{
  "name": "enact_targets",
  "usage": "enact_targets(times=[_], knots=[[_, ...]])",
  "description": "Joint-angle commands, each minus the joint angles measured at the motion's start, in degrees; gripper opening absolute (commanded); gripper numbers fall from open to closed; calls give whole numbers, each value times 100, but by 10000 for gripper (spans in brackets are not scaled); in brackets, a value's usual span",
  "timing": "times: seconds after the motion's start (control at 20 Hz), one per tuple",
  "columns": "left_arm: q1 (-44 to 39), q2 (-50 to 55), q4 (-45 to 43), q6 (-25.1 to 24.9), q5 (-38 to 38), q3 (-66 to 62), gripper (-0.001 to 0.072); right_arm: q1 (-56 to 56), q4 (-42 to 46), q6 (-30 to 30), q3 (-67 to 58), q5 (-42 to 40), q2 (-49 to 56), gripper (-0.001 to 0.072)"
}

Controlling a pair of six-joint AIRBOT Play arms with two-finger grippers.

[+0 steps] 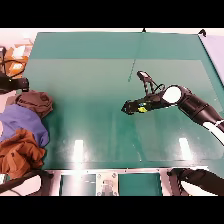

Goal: Fold the shirts.

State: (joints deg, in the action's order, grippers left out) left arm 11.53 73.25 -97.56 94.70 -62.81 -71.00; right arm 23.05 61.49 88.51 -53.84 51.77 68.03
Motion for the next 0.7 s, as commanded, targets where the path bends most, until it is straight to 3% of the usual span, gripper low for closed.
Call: enact_targets(times=[0.0, 0.2, 0.25, 0.3, 0.35, 0.45, 0.5, 0.6, 0.65], knots=[[339, 798, 855, -302, 94, -48, 720, -7, 0, 2, 2, -164, 4, 515], [339, 1530, 962, -479, -195, -48, 720, -7, 2, 2, 2, -164, 2, 514], [339, 1591, 960, -476, -236, -46, 600, -7, 2, 2, 2, -164, 2, 511], [339, 1611, 960, -481, -275, -48, 300, -7, 2, 2, 2, -162, 2, 506], [339, 1611, 962, -529, -315, -50, 27, -7, 0, 2, 0, -160, 2, 448], [339, 1609, 964, -586, -437, -131, 20, -7, 0, 2, 0, -92, 2, 196], [339, 1598, 973, -581, -501, -289, 19, -7, 0, 2, 0, -72, 2, 133], [260, 1569, 1154, -581, -828, -946, 18, -59, -2, 111, -57, 20, -4, 91], [149, 1469, 1241, -579, -949, -1292, 18, -157, 2, 111, -160, 229, -7, 21]])
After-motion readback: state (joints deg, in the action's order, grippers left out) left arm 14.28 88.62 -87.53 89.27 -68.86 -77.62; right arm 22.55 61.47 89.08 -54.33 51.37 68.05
